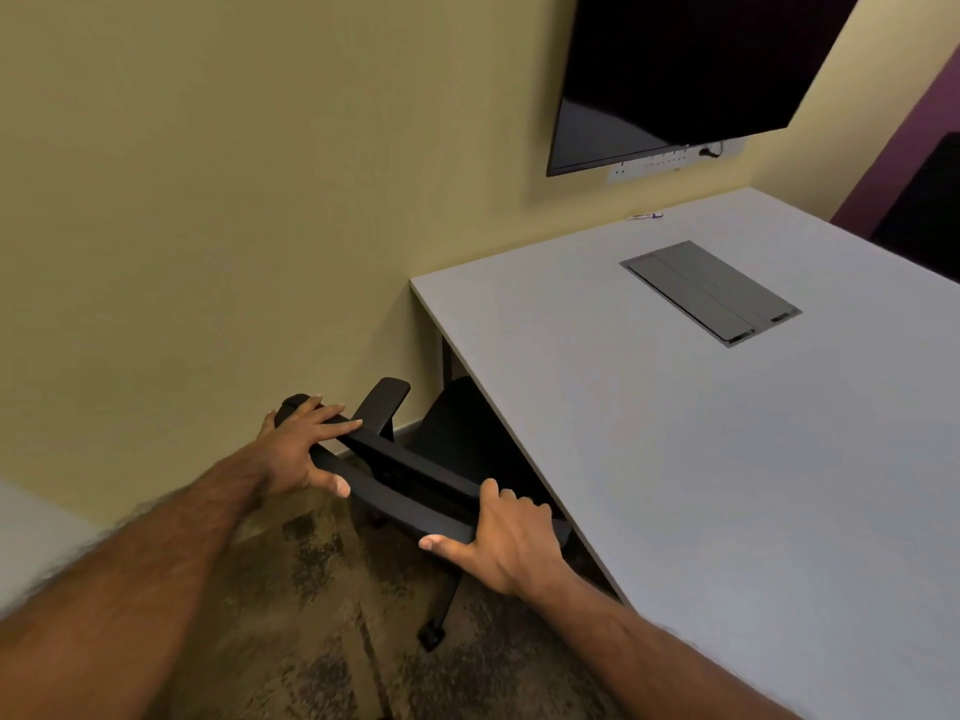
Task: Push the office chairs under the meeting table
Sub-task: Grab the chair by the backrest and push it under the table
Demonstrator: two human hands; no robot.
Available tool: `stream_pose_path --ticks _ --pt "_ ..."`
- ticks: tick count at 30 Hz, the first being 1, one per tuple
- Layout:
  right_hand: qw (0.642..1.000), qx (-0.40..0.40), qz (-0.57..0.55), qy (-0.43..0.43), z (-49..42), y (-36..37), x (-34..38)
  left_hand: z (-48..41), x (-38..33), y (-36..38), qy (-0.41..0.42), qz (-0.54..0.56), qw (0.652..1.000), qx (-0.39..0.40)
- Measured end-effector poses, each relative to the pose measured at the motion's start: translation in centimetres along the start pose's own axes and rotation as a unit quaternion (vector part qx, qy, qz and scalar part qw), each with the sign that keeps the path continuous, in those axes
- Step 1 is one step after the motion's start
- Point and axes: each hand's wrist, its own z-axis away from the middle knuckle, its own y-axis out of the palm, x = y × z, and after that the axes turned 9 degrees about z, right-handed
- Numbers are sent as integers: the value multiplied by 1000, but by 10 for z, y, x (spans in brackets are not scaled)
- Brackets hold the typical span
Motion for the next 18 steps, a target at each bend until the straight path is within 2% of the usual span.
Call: stream_pose_path --ticks 7,13,18 --pt "998 17 -24 54 -18 -10 17 -48 18 -24 54 -21 998 38" --pt "995 -4 -37 94 -36 -11 34 -84 24 -45 75 -43 994 73" --pt "993 -20 -26 111 -57 -11 49 -107 31 -63 100 -40 991 74"
